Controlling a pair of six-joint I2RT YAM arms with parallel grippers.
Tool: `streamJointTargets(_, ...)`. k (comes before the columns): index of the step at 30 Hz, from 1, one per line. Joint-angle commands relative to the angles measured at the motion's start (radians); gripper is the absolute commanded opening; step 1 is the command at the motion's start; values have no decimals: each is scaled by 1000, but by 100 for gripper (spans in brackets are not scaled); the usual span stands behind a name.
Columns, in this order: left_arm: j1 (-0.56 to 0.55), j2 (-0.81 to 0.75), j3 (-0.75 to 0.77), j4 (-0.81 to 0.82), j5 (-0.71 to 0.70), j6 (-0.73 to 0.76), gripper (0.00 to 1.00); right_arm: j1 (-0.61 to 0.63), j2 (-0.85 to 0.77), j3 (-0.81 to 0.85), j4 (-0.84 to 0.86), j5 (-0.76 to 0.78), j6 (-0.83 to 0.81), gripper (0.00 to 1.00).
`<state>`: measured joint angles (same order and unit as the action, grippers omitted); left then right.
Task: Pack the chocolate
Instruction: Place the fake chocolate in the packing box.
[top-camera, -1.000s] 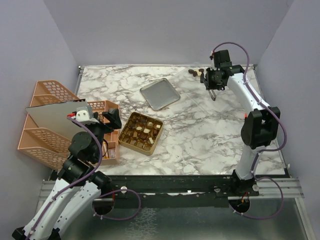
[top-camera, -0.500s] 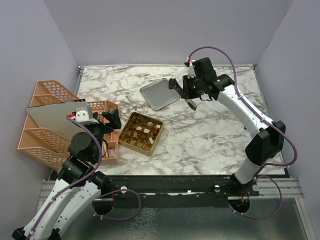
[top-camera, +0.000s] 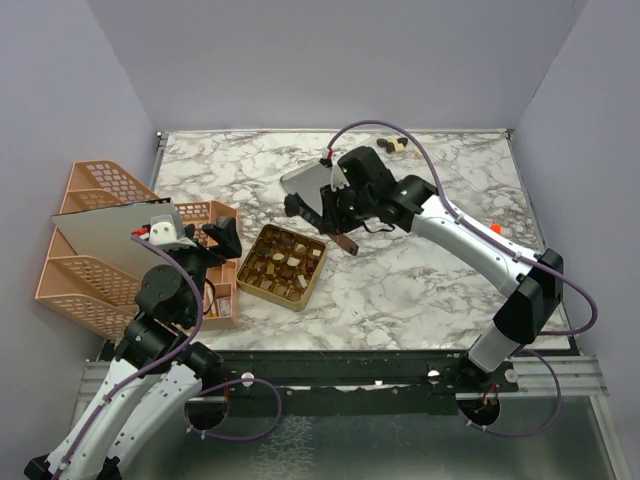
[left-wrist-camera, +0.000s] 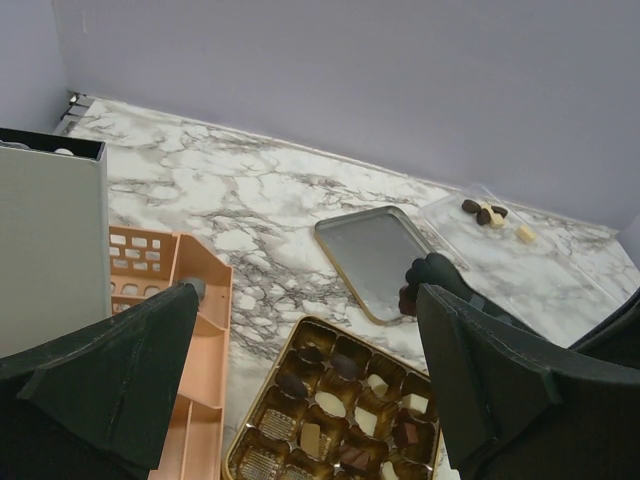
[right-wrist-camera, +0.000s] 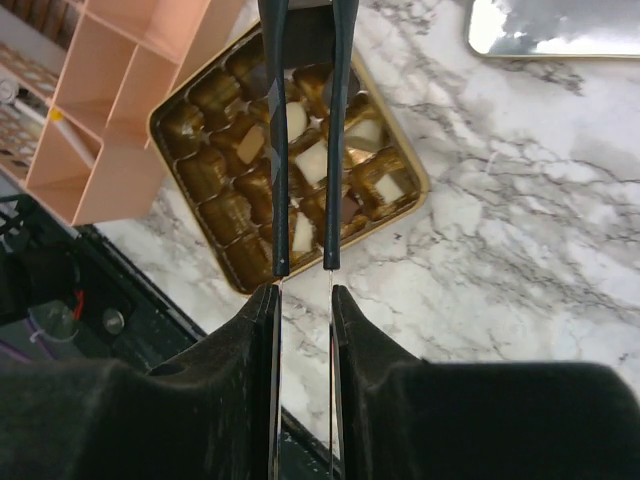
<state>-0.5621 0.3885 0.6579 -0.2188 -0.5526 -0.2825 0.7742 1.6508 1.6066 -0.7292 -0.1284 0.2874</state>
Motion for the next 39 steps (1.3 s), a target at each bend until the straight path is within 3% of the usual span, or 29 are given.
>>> streamJointTargets(1, 8, -27, -7, 13, -46, 3, 99, 57, 5, -33, 57, -47, 45, 24)
streamJointTargets(13, 10, -43, -11, 16, -56, 3, 99, 184, 101, -19, 90, -79, 75, 24)
streamJointTargets(29, 10, -50, -13, 16, -56, 2, 99, 216, 173, 6, 103, -94, 79, 26)
streamJointTargets(39, 11, -48, -13, 18, -50, 2, 99, 218, 211, 27, 96, -41, 66, 33)
